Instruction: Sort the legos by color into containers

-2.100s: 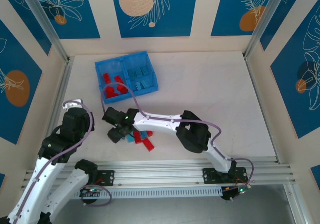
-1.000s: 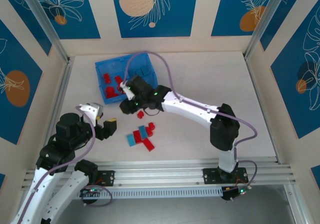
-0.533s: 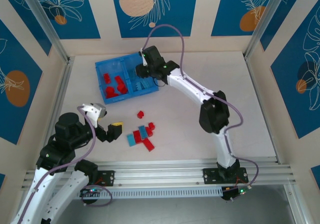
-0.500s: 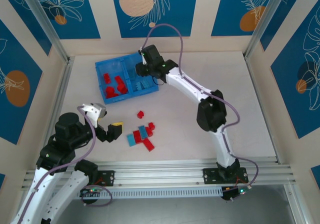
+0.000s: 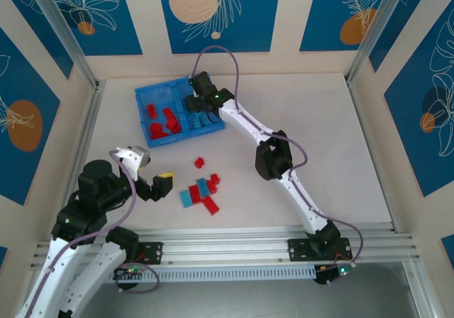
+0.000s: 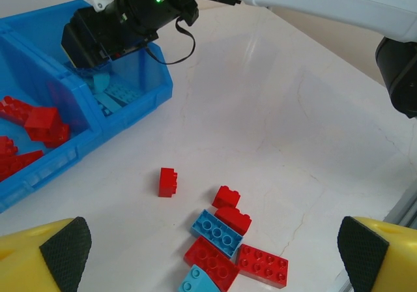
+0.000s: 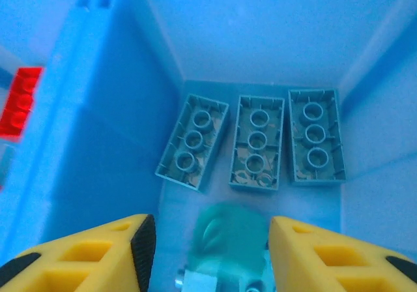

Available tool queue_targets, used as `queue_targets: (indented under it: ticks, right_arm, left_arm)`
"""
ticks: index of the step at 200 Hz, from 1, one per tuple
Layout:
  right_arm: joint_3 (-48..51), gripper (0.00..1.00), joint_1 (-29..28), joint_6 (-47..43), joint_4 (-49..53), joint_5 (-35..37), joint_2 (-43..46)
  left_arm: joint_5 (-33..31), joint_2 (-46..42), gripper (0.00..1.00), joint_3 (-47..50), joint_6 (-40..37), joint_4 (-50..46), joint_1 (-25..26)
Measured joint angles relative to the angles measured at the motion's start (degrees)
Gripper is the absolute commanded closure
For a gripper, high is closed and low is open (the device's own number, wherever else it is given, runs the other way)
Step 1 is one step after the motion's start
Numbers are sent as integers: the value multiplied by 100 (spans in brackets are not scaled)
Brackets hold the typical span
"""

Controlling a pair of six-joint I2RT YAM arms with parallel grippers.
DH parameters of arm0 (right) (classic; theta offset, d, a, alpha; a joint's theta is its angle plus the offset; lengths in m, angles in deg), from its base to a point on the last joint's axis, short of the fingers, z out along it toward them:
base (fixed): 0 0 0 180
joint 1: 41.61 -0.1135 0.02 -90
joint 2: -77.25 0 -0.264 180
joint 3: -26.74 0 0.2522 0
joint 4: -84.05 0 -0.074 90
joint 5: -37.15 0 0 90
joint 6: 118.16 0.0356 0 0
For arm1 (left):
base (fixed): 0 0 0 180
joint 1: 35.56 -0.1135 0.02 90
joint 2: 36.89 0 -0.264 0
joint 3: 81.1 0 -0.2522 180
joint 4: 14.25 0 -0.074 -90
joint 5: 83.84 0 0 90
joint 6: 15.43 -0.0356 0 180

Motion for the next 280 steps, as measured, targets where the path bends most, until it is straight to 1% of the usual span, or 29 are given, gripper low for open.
queue_targets:
  ticks: [37, 49, 64, 90, 110, 123, 143, 156, 180, 189, 206, 221, 240, 256, 280]
  right_arm:
    - [-28, 50, 0, 15, 199, -195, 358]
    - [151, 51, 0, 44, 293, -308, 678]
    - [686, 49, 0, 94, 330, -538, 1344]
    - [2197, 47, 0, 131, 214, -1268, 2933]
    - [3674, 45, -28, 151, -37, -1915, 4374]
    - [4730, 43, -94, 153, -260, -2245, 5320]
    - [6245, 39, -223, 254, -509, -2538, 6579]
    - [7173, 37, -310, 409, -658, -2647, 7274]
    - [8631, 32, -354, 802, -848, -2682, 8229]
    - [9097, 30, -378, 914, -931, -2680, 8511]
    - [9663, 27, -431, 1163, -1012, -2680, 8859]
    - [9871, 26, -481, 1259, -1054, -2680, 8996]
    - [9879, 21, -507, 1316, -1132, -2653, 9003]
    - [9879, 17, -527, 1329, -1163, -2542, 8996]
    - [9875, 14, -527, 1351, -1217, -2343, 8948]
  left_arm:
    - [-136, 31, 0, 0, 2, -22, 0]
    - [-304, 85, 0, 0, 2, -70, -2]
    - [-516, 192, 0, 0, 7, -138, -2]
    - [-717, 431, 0, 0, 24, -181, -17]
    - [-713, 667, 0, 2, 107, -164, -22]
    - [-713, 861, 0, 26, 389, -98, -22]
    - [-710, 1233, 0, 184, 1045, 166, 24]
    - [-787, 1565, 0, 254, 1386, 326, 192]
    - [-1025, 2417, 0, 262, 1611, 721, 822]
    - [-1049, 2782, 0, 254, 1620, 857, 960]
    - [-1060, 3646, 0, 160, 1613, 1099, 1078]
    - [-1163, 4428, 0, -11, 1589, 1237, 1104]
    - [-1375, 5193, 0, -199, 1508, 1443, 1115]
    - [-1506, 5711, 7, -391, 1370, 1600, 1115]
    - [-1690, 6467, 24, -837, 1255, 1794, 1115]
